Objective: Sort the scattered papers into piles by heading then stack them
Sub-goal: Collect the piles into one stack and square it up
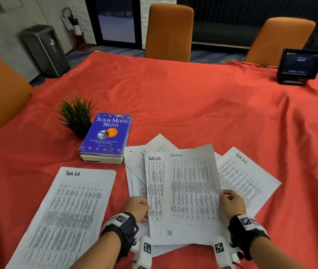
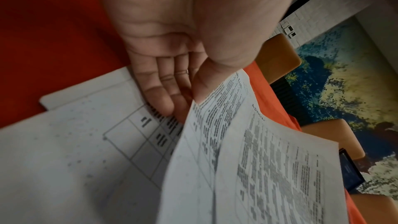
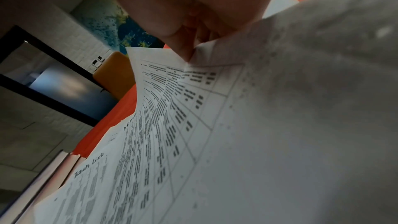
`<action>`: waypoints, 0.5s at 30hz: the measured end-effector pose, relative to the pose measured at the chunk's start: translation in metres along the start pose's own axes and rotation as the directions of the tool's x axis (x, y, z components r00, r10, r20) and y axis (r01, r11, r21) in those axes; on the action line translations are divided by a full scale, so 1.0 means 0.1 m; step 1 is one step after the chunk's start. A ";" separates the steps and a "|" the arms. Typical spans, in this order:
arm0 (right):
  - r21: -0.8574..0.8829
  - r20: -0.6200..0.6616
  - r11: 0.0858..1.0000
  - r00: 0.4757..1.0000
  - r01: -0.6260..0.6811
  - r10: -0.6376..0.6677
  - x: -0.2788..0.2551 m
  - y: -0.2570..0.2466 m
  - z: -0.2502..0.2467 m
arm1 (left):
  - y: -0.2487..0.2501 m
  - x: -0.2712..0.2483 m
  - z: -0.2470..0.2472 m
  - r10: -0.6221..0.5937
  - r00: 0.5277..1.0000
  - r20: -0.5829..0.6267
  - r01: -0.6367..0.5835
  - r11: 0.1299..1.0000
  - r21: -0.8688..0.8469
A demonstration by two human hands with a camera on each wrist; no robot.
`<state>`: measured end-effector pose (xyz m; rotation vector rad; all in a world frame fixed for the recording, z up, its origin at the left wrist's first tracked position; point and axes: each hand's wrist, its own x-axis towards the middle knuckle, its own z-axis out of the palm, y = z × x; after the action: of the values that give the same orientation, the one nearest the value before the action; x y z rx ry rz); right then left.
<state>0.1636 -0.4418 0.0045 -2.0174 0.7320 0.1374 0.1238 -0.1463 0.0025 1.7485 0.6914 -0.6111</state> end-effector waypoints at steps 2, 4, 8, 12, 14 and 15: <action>0.000 0.050 1.000 0.999 0.013 -0.013 -0.06 -0.04 0.10 | -0.01 0.00 -0.01 0.009 1.000 0.023 -0.009 1.000 -0.007; -0.035 0.111 0.998 0.993 0.045 -0.041 -0.11 -0.05 0.22 | -0.03 0.00 -0.03 0.043 0.999 0.021 -0.042 0.999 -0.018; -0.096 0.225 0.990 0.971 0.104 -0.081 -0.19 -0.08 0.44 | -0.03 -0.05 0.00 0.122 0.992 0.030 -0.121 0.992 -0.029; -0.118 0.143 0.990 0.988 0.082 -0.065 -0.14 -0.11 0.42 | -0.03 -0.08 0.05 0.159 0.987 -0.006 -0.159 0.987 0.028; -0.112 -0.051 0.994 0.999 -0.003 -0.003 -0.02 -0.06 0.25 | -0.07 -0.05 0.02 0.134 0.989 -0.057 -0.133 0.991 0.026; -0.124 -0.132 0.990 0.990 -0.072 0.056 0.07 -0.02 0.14 | -0.08 -0.03 0.00 0.110 0.991 -0.073 -0.111 0.994 -0.005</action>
<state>0.1726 -0.4330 -0.0042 -2.1410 0.8897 0.0945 0.1156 -0.1447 -0.0007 1.7952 0.6416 -0.4702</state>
